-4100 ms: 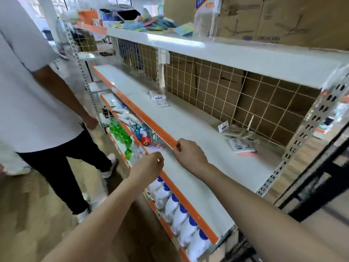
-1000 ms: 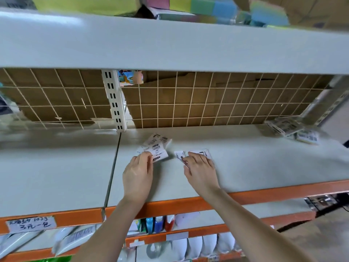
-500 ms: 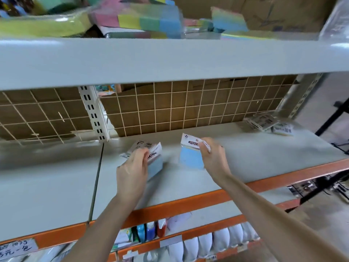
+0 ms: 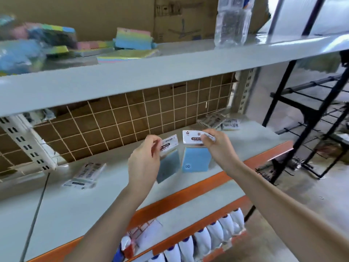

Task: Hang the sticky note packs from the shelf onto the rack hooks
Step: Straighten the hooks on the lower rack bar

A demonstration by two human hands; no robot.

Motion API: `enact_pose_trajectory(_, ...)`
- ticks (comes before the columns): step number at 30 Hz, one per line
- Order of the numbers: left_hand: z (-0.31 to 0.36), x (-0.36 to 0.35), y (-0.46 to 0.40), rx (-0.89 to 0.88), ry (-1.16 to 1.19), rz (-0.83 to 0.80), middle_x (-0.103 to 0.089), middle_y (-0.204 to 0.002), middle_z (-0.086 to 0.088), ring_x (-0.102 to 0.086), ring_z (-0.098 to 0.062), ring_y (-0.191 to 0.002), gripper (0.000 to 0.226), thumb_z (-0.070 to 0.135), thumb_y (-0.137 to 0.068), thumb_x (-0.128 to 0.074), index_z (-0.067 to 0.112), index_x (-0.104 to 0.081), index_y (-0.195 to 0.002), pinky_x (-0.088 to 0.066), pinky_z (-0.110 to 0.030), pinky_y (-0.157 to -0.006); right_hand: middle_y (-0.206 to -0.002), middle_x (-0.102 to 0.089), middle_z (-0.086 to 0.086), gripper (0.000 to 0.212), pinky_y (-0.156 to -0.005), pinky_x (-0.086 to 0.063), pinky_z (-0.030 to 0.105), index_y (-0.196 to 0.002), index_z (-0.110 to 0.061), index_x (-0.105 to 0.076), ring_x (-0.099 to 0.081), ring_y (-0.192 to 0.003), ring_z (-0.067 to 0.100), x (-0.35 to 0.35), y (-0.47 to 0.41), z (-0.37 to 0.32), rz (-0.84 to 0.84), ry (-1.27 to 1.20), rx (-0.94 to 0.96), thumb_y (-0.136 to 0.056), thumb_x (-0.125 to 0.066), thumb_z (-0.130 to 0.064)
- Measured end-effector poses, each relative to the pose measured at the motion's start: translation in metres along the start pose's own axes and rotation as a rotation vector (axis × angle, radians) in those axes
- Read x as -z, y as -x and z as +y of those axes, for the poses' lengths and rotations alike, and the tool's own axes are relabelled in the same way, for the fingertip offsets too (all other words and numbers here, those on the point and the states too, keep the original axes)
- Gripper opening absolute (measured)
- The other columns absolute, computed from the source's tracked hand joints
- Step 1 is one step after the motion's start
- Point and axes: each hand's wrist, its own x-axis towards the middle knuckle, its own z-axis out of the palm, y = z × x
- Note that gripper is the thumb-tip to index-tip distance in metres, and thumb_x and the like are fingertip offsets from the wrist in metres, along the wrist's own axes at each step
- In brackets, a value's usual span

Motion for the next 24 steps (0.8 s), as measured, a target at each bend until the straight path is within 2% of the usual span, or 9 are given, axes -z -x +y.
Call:
enact_pose_trajectory(3,0.033,-0.032,0.000,0.009,-0.004,-0.062,-0.069,-0.090,0.010,-0.055,-0.009,-0.075,0.012,0.028,-0.097,-0.051,0.034,-0.051,-0.087,-0.036,-0.017,-0.055,-0.084,-0.064,-0.002,0.014,-0.065,-0.042,0.026,-0.094,-0.016,-0.063,-0.058,-0.074,0.007,0.041,0.000,0.015,0.000,-0.006,-0.014,-0.097,-0.050,-0.013)
enact_pose_trajectory(4,0.046,-0.044,0.001,0.011,0.005,-0.087,-0.068,-0.090,0.010,-0.057,-0.011,-0.077,0.012,0.029,-0.097,-0.051,0.034,-0.052,-0.087,-0.039,-0.019,-0.056,-0.082,-0.064,-0.004,0.014,-0.063,-0.042,0.021,-0.095,-0.016,-0.063,-0.058,-0.069,-0.001,0.056,0.001,0.020,0.004,-0.014,-0.013,-0.097,-0.050,-0.013)
enact_pose_trajectory(6,0.072,-0.066,0.004,0.016,0.032,-0.137,-0.069,-0.090,0.008,-0.062,-0.019,-0.083,0.011,0.030,-0.097,-0.050,0.030,-0.055,-0.088,-0.048,-0.034,-0.065,-0.077,-0.061,-0.009,0.014,-0.055,-0.039,0.011,-0.092,-0.015,-0.061,-0.058,-0.061,-0.008,0.085,0.002,0.029,0.007,-0.041,-0.003,-0.098,-0.049,-0.010)
enact_pose_trajectory(8,0.097,-0.089,0.005,0.008,0.042,-0.173,-0.070,-0.088,0.005,-0.063,-0.024,-0.086,0.010,0.030,-0.097,-0.051,0.026,-0.058,-0.090,-0.050,-0.042,-0.071,-0.075,-0.060,-0.007,0.015,-0.053,-0.037,0.012,-0.089,-0.014,-0.061,-0.057,-0.064,0.002,0.115,0.004,0.040,0.013,-0.059,-0.013,-0.098,-0.049,-0.010)
enact_pose_trajectory(10,0.123,-0.112,0.006,0.005,0.059,-0.202,-0.069,-0.084,0.004,-0.063,-0.025,-0.083,0.010,0.029,-0.097,-0.052,0.025,-0.058,-0.090,-0.049,-0.043,-0.073,-0.075,-0.059,-0.005,0.016,-0.055,-0.035,0.016,-0.087,-0.014,-0.061,-0.053,-0.069,0.010,0.146,0.007,0.052,0.034,-0.066,-0.018,-0.097,-0.050,-0.011)
enact_pose_trajectory(13,0.164,-0.148,0.008,-0.014,0.079,-0.224,-0.069,-0.086,0.004,-0.063,-0.024,-0.083,0.009,0.027,-0.097,-0.052,0.024,-0.058,-0.091,-0.048,-0.039,-0.072,-0.073,-0.059,-0.001,0.021,-0.056,-0.033,0.022,-0.080,-0.017,-0.060,-0.049,-0.069,0.013,0.193,0.011,0.070,0.084,-0.050,-0.015,-0.096,-0.050,-0.009)
enact_pose_trajectory(17,0.214,-0.195,0.013,-0.074,0.125,-0.236,-0.068,-0.091,0.002,-0.062,-0.023,-0.088,0.009,0.022,-0.098,-0.051,0.021,-0.054,-0.089,-0.048,-0.039,-0.072,-0.083,-0.067,0.010,0.023,-0.062,-0.038,0.029,-0.080,-0.026,-0.060,-0.054,-0.071,0.017,0.248,0.016,0.092,0.168,-0.013,-0.040,-0.096,-0.050,-0.013)
enact_pose_trajectory(22,0.272,-0.253,0.018,-0.132,0.192,-0.316,-0.067,-0.090,0.004,-0.061,-0.020,-0.086,0.013,0.023,-0.098,-0.050,0.028,-0.050,-0.086,-0.048,-0.039,-0.070,-0.071,-0.061,-0.009,0.033,-0.056,-0.038,0.020,-0.074,-0.033,-0.057,-0.051,-0.063,0.005,0.314,0.021,0.118,0.310,0.002,-0.033,-0.095,-0.048,-0.009)
enact_pose_trajectory(24,0.293,-0.274,0.020,-0.167,0.223,-0.343,-0.066,-0.087,0.007,-0.061,-0.017,-0.083,0.014,0.022,-0.098,-0.050,0.030,-0.050,-0.086,-0.048,-0.036,-0.068,-0.067,-0.059,-0.009,0.033,-0.053,-0.036,0.019,-0.073,-0.032,-0.057,-0.049,-0.058,0.002,0.338,0.021,0.130,0.363,0.017,-0.040,-0.095,-0.048,-0.009)
